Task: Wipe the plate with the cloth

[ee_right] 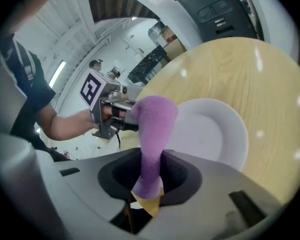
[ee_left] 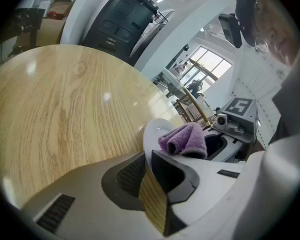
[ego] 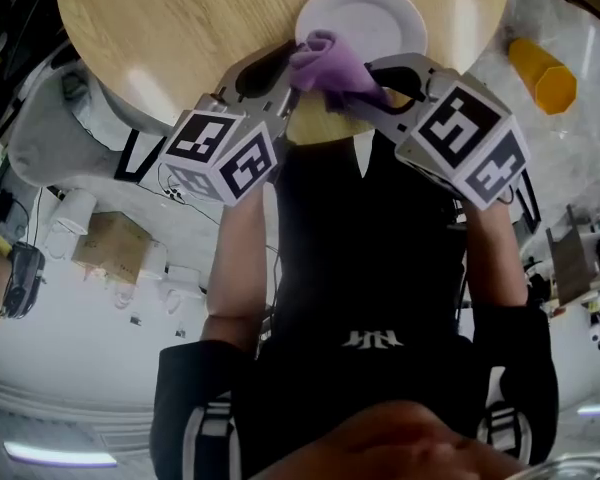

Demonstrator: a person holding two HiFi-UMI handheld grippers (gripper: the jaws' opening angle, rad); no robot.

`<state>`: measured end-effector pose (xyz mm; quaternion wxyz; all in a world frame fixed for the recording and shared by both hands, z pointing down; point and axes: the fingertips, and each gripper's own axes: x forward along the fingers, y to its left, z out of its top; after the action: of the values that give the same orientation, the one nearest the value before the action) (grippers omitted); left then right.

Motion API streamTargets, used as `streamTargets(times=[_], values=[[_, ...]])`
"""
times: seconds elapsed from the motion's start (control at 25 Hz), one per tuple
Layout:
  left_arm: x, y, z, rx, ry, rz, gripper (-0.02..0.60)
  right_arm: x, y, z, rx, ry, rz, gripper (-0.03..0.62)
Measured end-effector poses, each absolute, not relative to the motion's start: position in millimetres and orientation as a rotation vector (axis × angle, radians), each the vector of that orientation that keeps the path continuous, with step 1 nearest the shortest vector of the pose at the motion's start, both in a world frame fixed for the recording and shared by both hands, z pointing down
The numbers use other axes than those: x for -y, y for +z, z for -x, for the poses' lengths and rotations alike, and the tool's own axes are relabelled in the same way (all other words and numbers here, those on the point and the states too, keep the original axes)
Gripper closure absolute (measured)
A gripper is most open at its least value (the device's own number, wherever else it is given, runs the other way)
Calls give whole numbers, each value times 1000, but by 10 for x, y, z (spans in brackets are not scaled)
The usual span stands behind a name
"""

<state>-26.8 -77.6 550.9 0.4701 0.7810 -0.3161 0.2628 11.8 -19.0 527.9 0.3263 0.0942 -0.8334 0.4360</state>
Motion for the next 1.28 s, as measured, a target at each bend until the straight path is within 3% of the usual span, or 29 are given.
streamTargets(times=[0.36, 0.64, 0.88, 0.92, 1.28], values=[[758, 5564, 347, 780, 652, -1910, 537, 328, 5389, -1104, 2034, 1085, -437, 503], [766, 5579, 303, 803, 674, -1920, 532, 438, 5246, -1108, 2097, 1042, -449, 503], [950, 5465, 485, 967, 669, -1982, 532, 993, 4388, -947, 2614, 989, -491, 503], [973, 5367, 524, 998, 650, -2004, 571, 1082, 4190, -931, 2714, 982, -497, 503], [689, 3596, 399, 869, 462, -2411, 578, 785, 2451, -721, 3183, 771, -178, 500]])
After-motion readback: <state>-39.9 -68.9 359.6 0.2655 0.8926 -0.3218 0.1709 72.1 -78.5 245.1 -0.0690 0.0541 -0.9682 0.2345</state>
